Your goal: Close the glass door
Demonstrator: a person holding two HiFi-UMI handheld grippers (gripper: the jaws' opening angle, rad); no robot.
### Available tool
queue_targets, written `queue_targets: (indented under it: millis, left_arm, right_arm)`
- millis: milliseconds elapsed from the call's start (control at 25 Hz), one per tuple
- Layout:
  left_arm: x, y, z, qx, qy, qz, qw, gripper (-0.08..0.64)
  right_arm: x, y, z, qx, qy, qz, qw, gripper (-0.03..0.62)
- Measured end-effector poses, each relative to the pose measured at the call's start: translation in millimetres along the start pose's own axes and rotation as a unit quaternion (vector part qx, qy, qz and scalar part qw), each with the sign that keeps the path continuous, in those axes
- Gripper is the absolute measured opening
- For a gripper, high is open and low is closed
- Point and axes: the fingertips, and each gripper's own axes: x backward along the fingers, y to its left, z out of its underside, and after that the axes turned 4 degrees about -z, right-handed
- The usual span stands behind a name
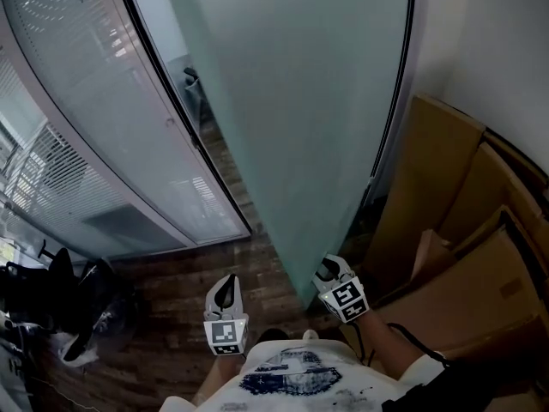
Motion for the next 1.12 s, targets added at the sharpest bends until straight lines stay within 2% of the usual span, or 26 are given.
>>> queue_targets:
  millis: [360,760,1120]
  left_arm:
    - [4.6,33.9,12.7,0.011,0.008,-0.037,0.9992,-0.002]
    - [-52.7,56.1,9.0,0.012,0.000,-0.022,0.9997,-0.002]
    - [-100.0,106.2,3.3,0.016,-0.002,-0.010,0.9998,-0.002]
  right_arm:
    - [-31.7,9.0,-14.0,0.005,-0.002,-0.006,1.000,0.124]
    - [-76.5,1.8,-13.5,-0.004,0.006,0.014,1.000,0.124]
    - [-132.3,6.7,-38.5,-0.012,0.016,0.019,1.000,0.126]
